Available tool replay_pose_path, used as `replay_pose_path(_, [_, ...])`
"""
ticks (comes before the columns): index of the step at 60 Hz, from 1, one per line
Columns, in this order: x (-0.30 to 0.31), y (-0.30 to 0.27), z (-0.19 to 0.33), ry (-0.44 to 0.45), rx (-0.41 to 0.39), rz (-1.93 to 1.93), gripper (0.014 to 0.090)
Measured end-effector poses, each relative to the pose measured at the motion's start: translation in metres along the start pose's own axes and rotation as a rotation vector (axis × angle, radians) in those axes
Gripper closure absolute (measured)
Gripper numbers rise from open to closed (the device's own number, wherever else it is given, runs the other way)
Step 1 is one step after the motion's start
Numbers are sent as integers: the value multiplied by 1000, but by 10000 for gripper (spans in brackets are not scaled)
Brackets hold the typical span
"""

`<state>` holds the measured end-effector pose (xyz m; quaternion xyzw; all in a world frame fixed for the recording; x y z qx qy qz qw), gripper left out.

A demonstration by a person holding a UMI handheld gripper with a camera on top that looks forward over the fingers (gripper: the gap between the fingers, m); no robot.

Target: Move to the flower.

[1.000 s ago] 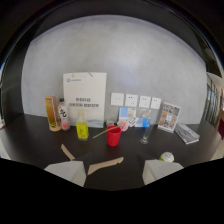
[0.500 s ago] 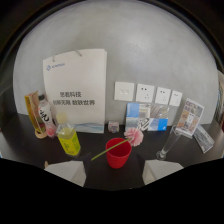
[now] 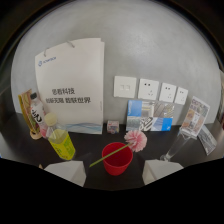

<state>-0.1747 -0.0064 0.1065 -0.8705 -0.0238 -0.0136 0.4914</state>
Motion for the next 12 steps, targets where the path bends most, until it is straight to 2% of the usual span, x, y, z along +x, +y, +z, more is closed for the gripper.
replay_pose_path(12, [2, -2, 1, 4, 4, -4, 193])
